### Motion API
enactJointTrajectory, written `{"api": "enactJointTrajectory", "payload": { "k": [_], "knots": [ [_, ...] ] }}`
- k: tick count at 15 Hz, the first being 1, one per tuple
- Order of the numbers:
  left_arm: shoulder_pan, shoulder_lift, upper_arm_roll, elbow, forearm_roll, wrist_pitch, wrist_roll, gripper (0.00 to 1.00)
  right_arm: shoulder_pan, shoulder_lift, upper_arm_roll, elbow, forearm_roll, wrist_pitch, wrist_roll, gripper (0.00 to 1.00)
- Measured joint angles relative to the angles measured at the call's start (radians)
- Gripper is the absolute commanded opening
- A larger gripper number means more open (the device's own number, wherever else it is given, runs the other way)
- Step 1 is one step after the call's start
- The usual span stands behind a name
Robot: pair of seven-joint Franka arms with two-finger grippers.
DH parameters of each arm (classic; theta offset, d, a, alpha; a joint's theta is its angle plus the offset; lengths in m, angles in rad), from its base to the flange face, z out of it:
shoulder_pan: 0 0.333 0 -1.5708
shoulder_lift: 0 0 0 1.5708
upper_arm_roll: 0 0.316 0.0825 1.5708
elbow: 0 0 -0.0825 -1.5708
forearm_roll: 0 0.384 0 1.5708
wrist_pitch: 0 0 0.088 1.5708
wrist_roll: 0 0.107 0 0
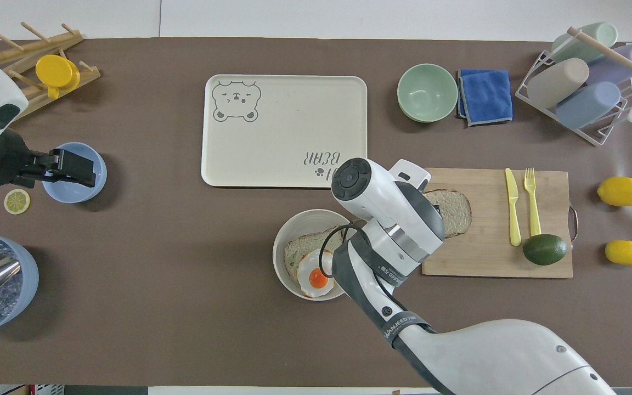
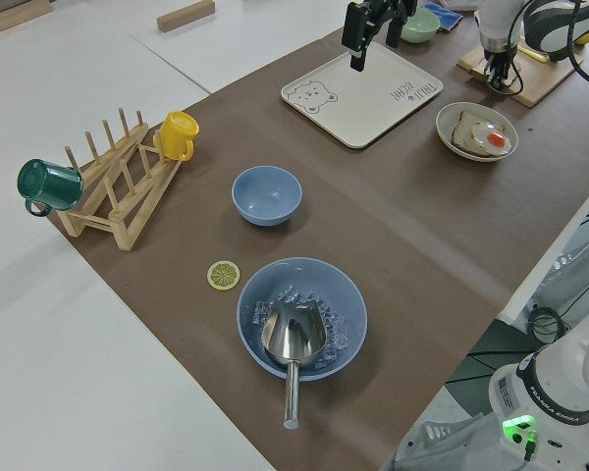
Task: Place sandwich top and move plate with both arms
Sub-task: 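Grasp the bread slice on the cutting board with the right gripper, then carry the bread slice with the right gripper over the white plate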
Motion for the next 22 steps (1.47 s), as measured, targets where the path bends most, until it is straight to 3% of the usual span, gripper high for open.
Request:
{"api": "enactJointTrajectory", "payload": {
  "k": [6, 10, 13, 17, 22],
  "knots": [
    [0.000, 0.000, 0.000, 0.000, 0.000, 0.000, 0.000, 1.00, 0.010, -0.009, 0.049, 0.044, -0.013, -0.080, -0.001, 0.00],
    [0.000, 0.000, 0.000, 0.000, 0.000, 0.000, 0.000, 1.00, 0.032, -0.016, 0.173, 0.201, -0.009, -0.242, 0.001, 0.00],
    [0.000, 0.000, 0.001, 0.000, 0.000, 0.000, 0.000, 1.00, 0.042, -0.021, 0.241, 0.293, 0.019, -0.287, 0.001, 0.00],
    [0.000, 0.000, 0.001, 0.000, 0.000, 0.000, 0.000, 1.00, 0.057, -0.010, 0.298, 0.310, 0.103, -0.216, 0.080, 0.00],
    [0.001, 0.000, 0.002, 0.000, 0.000, 0.000, 0.000, 1.00, 0.065, 0.008, 0.301, 0.249, 0.137, -0.093, 0.145, 0.00]
  ]
}}
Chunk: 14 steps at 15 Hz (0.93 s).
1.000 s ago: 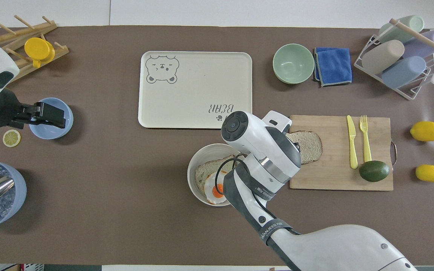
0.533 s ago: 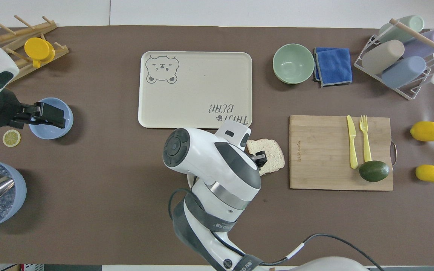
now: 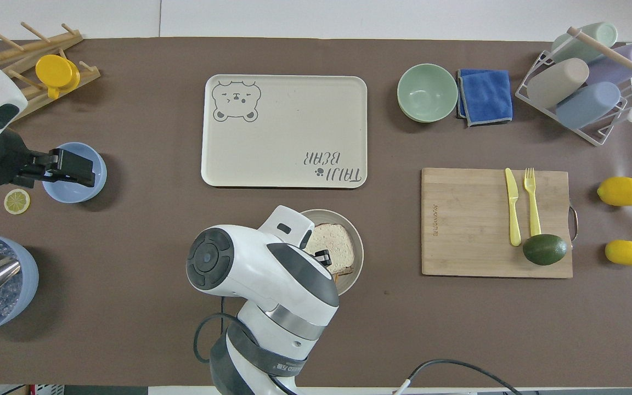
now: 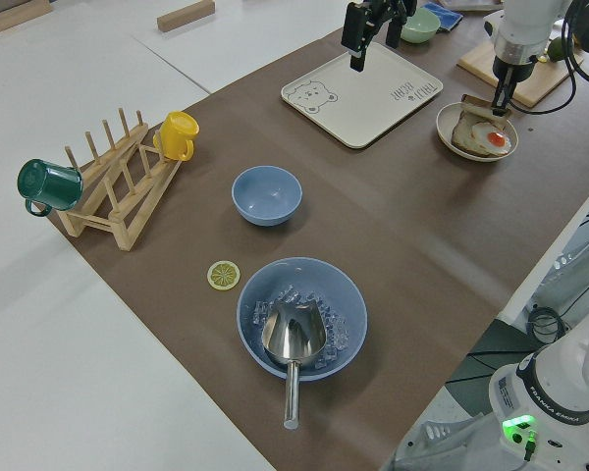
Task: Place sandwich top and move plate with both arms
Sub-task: 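Carry the bread slice with the right gripper over the white plate, then lower the bread onto the egg and open the right gripper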
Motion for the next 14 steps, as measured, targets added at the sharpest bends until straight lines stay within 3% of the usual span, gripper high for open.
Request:
{"api": "enactJointTrajectory", "payload": {
  "k": [2, 3, 4, 6, 7, 8, 9, 14],
  "knots": [
    [0.007, 0.000, 0.001, 0.000, 0.000, 0.000, 0.000, 1.00, 0.000, 0.000, 0.000, -0.020, 0.001, 0.037, 0.025, 0.10],
    [0.010, 0.000, 0.003, 0.000, 0.000, 0.000, 0.000, 1.00, 0.000, 0.000, 0.000, -0.027, 0.003, 0.049, 0.036, 0.31],
    [0.016, 0.000, 0.003, 0.000, 0.000, 0.000, 0.000, 1.00, 0.000, 0.000, 0.000, -0.030, 0.008, 0.056, 0.041, 0.58],
    [0.027, 0.000, 0.006, 0.000, 0.000, 0.000, 0.000, 1.00, 0.000, -0.001, 0.000, -0.030, 0.028, 0.064, 0.046, 0.77],
    [0.031, 0.000, 0.006, 0.000, 0.000, 0.000, 0.000, 1.00, 0.000, -0.003, 0.000, -0.030, 0.032, 0.067, 0.048, 0.82],
    [0.033, 0.000, 0.006, 0.000, 0.000, 0.000, 0.000, 1.00, 0.000, -0.006, 0.000, -0.028, 0.033, 0.068, 0.048, 0.94],
    [0.034, 0.000, 0.006, 0.000, 0.000, 0.000, 0.000, 1.00, -0.001, -0.012, 0.000, -0.021, 0.033, 0.068, 0.049, 1.00],
    [0.034, 0.000, 0.006, -0.001, 0.000, 0.000, 0.000, 1.00, -0.090, -0.143, -0.007, 0.009, 0.084, 0.027, 0.033, 1.00]
  ]
}}
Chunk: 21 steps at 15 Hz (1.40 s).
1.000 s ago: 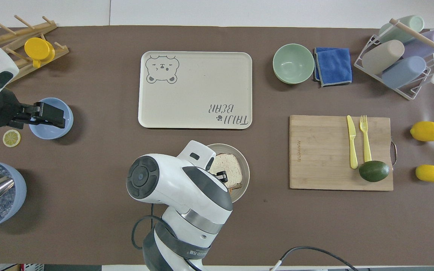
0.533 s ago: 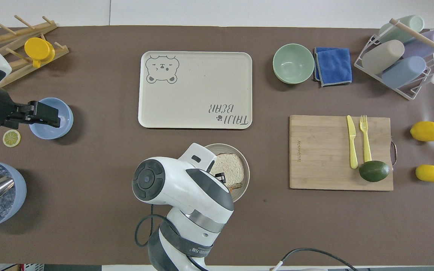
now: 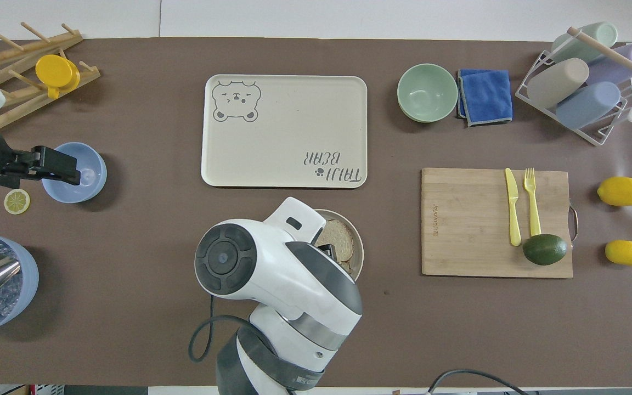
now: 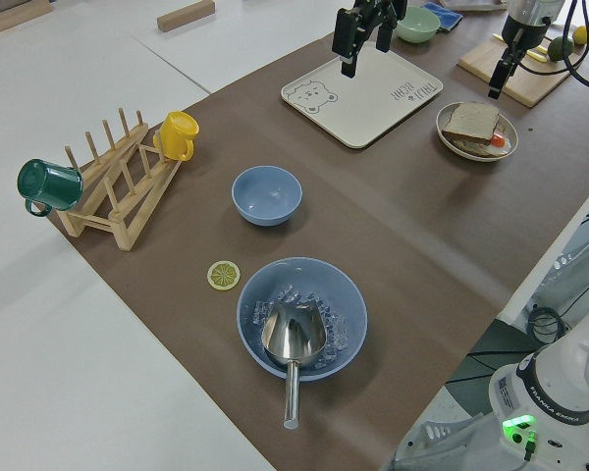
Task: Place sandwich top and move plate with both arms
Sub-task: 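Lower the bread onto the egg and open the right gripper, then withdraw the right gripper while the left gripper reaches toward the plate, then grasp the rim of the white plate with the left gripper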
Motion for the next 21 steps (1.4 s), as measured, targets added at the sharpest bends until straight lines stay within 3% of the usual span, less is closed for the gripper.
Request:
{"api": "enactJointTrajectory", "payload": {
  "k": [6, 10, 14, 17, 21],
  "knots": [
    [-0.006, -0.017, -0.013, -0.052, -0.001, 0.002, 0.001, 1.00, -0.339, -0.104, -0.012, 0.005, 0.020, -0.052, -0.222, 1.00],
    [-0.111, -0.108, -0.025, -0.257, -0.008, 0.098, -0.004, 1.00, -0.514, -0.224, -0.016, 0.012, 0.031, -0.186, -0.351, 1.00],
    [-0.256, -0.177, -0.029, -0.495, -0.072, 0.302, -0.122, 1.00, -0.681, -0.243, -0.024, -0.010, 0.034, -0.209, -0.510, 1.00],
    [-0.370, -0.160, -0.030, -0.590, -0.090, 0.449, -0.249, 1.00, -0.681, -0.233, -0.078, -0.014, 0.036, -0.210, -0.570, 1.00],
    [-0.485, -0.050, -0.031, -0.630, -0.098, 0.624, -0.379, 1.00, -0.604, -0.224, -0.165, 0.009, 0.040, -0.222, -0.570, 1.00]
  ]
}}
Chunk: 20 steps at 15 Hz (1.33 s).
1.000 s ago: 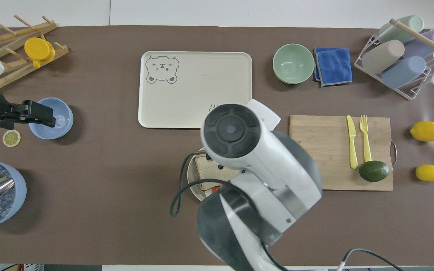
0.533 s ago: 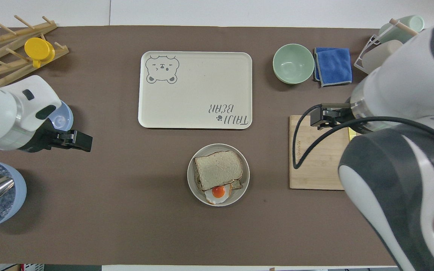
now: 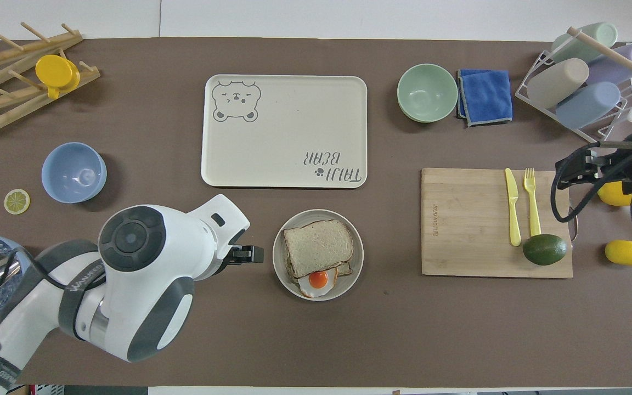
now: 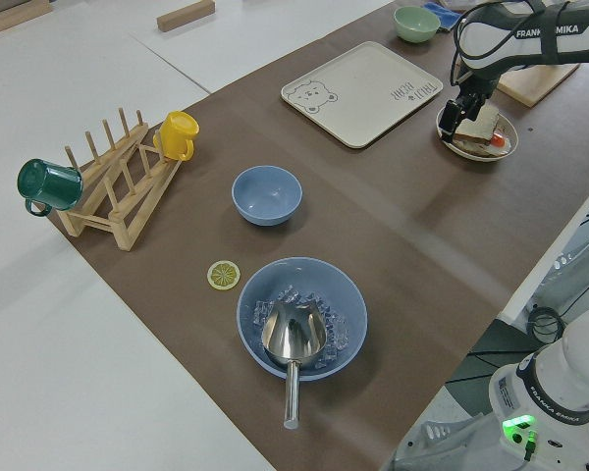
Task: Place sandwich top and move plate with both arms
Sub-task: 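Grasp the rim of the white plate with the left gripper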
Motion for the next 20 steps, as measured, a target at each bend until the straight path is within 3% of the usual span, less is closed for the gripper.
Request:
{"api": "enactJointTrajectory", "payload": {
  "k": [4, 7, 14, 20],
  "knots": [
    [-0.042, 0.071, 0.002, -0.029, -0.039, 0.118, -0.010, 0.99, 0.009, 0.040, -0.015, 0.063, 0.013, -0.049, -0.011, 1.00],
    [-0.064, 0.089, 0.002, -0.057, -0.059, 0.166, -0.012, 0.92, 0.017, 0.035, -0.029, 0.062, 0.013, -0.055, -0.017, 1.00],
    [-0.069, 0.103, 0.002, -0.062, -0.101, 0.181, -0.013, 0.53, 0.030, 0.007, -0.132, 0.038, 0.076, -0.028, -0.082, 1.00],
    [-0.095, 0.125, 0.002, -0.063, -0.128, 0.222, -0.013, 0.47, 0.049, 0.004, -0.150, 0.037, 0.081, -0.027, -0.182, 1.00]
  ]
}}
